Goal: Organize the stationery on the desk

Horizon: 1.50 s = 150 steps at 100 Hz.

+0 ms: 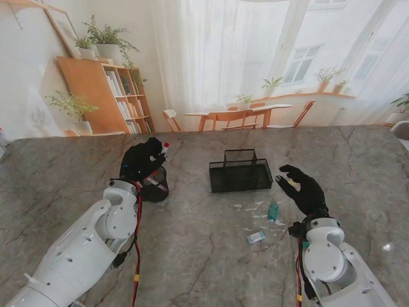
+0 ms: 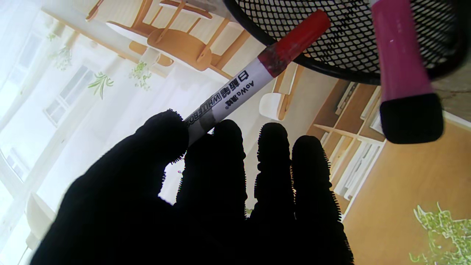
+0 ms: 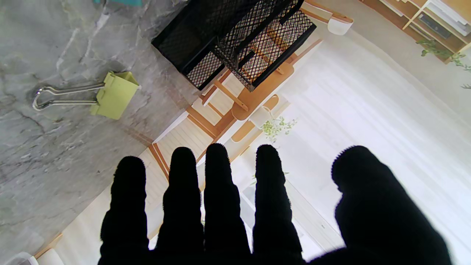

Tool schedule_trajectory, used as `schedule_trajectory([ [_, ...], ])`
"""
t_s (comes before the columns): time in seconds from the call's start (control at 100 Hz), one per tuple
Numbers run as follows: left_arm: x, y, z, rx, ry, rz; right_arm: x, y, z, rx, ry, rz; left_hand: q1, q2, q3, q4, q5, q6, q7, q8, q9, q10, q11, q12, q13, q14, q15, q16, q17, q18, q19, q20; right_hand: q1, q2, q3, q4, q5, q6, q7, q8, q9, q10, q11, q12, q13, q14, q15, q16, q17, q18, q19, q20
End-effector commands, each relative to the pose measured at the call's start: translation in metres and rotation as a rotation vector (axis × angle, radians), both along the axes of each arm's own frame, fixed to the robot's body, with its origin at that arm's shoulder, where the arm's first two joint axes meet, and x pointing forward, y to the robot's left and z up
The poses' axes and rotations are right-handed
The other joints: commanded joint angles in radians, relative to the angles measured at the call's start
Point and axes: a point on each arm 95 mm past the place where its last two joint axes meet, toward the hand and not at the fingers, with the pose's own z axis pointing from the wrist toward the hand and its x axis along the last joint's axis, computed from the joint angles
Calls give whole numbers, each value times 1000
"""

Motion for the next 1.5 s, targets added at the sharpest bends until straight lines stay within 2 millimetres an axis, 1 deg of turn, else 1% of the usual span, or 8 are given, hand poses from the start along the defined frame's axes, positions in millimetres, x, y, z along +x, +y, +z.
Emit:
schedule_trajectory([
  [0.0, -1, -2, -2, -1, 6, -4, 1, 1, -2, 3, 13, 10, 92, 64, 23, 53, -21, -11, 102, 44, -45, -83, -31, 26, -39, 5, 13, 15, -29, -48, -8, 23, 2, 22, -19, 6, 6, -2, 6, 18, 10, 2, 8, 14, 13, 5, 2, 10, -2, 13, 17, 2],
  [0.33, -3, 0, -3, 42, 3, 0, 1, 2, -1, 8, 11, 11, 116, 100, -19, 53, -60, 6, 93, 80, -90, -24, -48, 75, -123, 66, 52, 42, -126, -32, 29, 63, 2, 26, -21, 6, 11, 1, 7, 18, 11, 4, 8, 13, 15, 5, 3, 11, -2, 14, 17, 2],
  [0.42, -4, 1, -3, 51, 4, 0, 2, 2, -2, 9, 11, 11, 120, 106, -34, 48, -73, 1, 79, 81, -104, -13, -64, 80, -128, 46, 51, 38, -136, -32, 27, 62, 2, 27, -22, 6, 10, 0, 7, 18, 12, 5, 8, 13, 14, 5, 2, 11, -2, 14, 17, 2],
  [0.69, -5, 2, -3, 55, 4, 1, 2, 3, -2, 13, 10, 13, 166, 133, -113, 9, -146, 4, -133, 39, -168, 34, -159, 93, -182, 58, 15, 20, -171, -31, -4, 44, 2, 31, -23, 6, 15, 3, 9, 18, 14, 7, 8, 14, 15, 8, 2, 11, -2, 15, 17, 2],
  [0.95, -7, 3, -4, 55, 7, 16, 2, 3, -2, 14, 9, 15, 174, 139, -121, 5, -91, 31, -82, 99, -139, 33, -140, 106, -169, 85, 38, 32, -157, -20, 18, 53, 4, 35, -27, 6, 12, 0, 8, 18, 15, 8, 8, 14, 16, 7, 2, 11, -1, 16, 18, 2],
  [1.05, -8, 4, -6, 61, 14, 30, 2, 3, -2, 15, 8, 14, 190, 149, -145, -8, -95, 40, -115, 49, -149, 46, -144, 85, -170, 73, 37, 26, -163, -12, 22, 50, 5, 35, -28, 6, 14, 1, 8, 18, 15, 8, 7, 14, 16, 7, 2, 11, -2, 14, 17, 1],
  [1.19, -10, 4, -8, 67, 27, 52, 2, 3, -2, 14, 7, 14, 228, 164, -194, -34, -85, 54, -137, 43, -151, 60, -144, 79, -180, 109, 41, 22, -170, -2, 35, 46, 6, 36, -29, 6, 13, 3, 8, 17, 15, 8, 8, 14, 16, 7, 2, 11, -2, 16, 17, 1],
  [1.49, -14, 5, -11, 78, 47, 71, 2, 3, -2, 15, 7, 15, 250, 170, -227, -41, -75, 65, -206, -5, -168, 85, -185, 47, -185, 101, 19, 0, -184, 12, 29, 27, 8, 37, -31, 6, 13, 2, 8, 17, 15, 7, 8, 14, 16, 7, 2, 12, -2, 16, 17, 2],
])
